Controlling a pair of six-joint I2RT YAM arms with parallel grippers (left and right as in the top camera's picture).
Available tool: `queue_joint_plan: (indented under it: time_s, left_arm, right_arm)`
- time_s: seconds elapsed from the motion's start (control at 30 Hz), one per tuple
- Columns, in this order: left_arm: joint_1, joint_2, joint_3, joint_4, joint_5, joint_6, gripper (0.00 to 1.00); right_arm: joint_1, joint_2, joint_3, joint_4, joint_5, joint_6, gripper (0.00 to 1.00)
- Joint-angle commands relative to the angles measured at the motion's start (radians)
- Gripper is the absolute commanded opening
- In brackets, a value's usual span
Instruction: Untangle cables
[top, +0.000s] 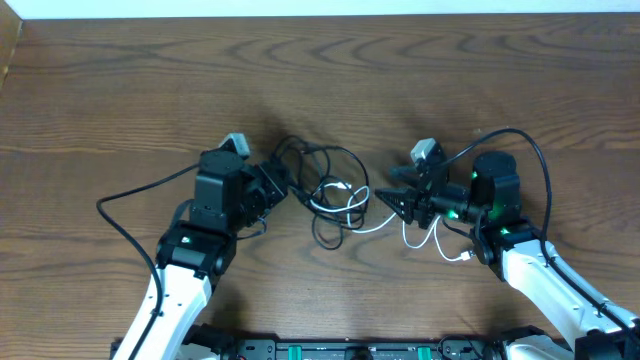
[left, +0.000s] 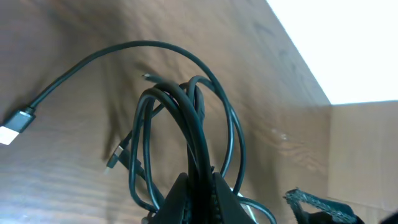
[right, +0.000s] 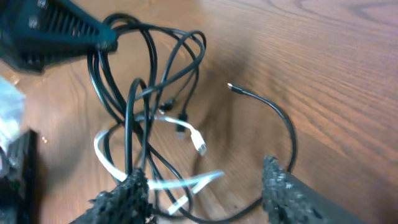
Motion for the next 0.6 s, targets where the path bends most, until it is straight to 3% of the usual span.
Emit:
queue_joint_plan:
  time_s: [0.0, 0.1, 0.33, 0.57]
  left_arm:
    - [0.044, -0.011, 0.012, -0.031, 0.031, 0.000, 0.08]
    - [0.079, -0.011, 0.012, -0.043, 0.090, -0.046, 0.08]
    - [0.092, -0.011, 0.012, -0.034, 0.172, -0.143, 0.08]
    - [0.092, -0.011, 0.012, -0.035, 0.201, -0.174, 0.08]
  right_arm:
    - [0.004, 0.006, 0.005, -0.020, 0.027, -0.185, 0.99]
    - [-0.002, 0.006, 0.005, -0.011, 0.065, -0.184, 0.99]
    - [0.027, 0.006, 0.005, 0.001, -0.008, -0.186, 0.52]
    - [0.055, 0.006, 0.005, 0.005, -0.008, -0.185, 0.52]
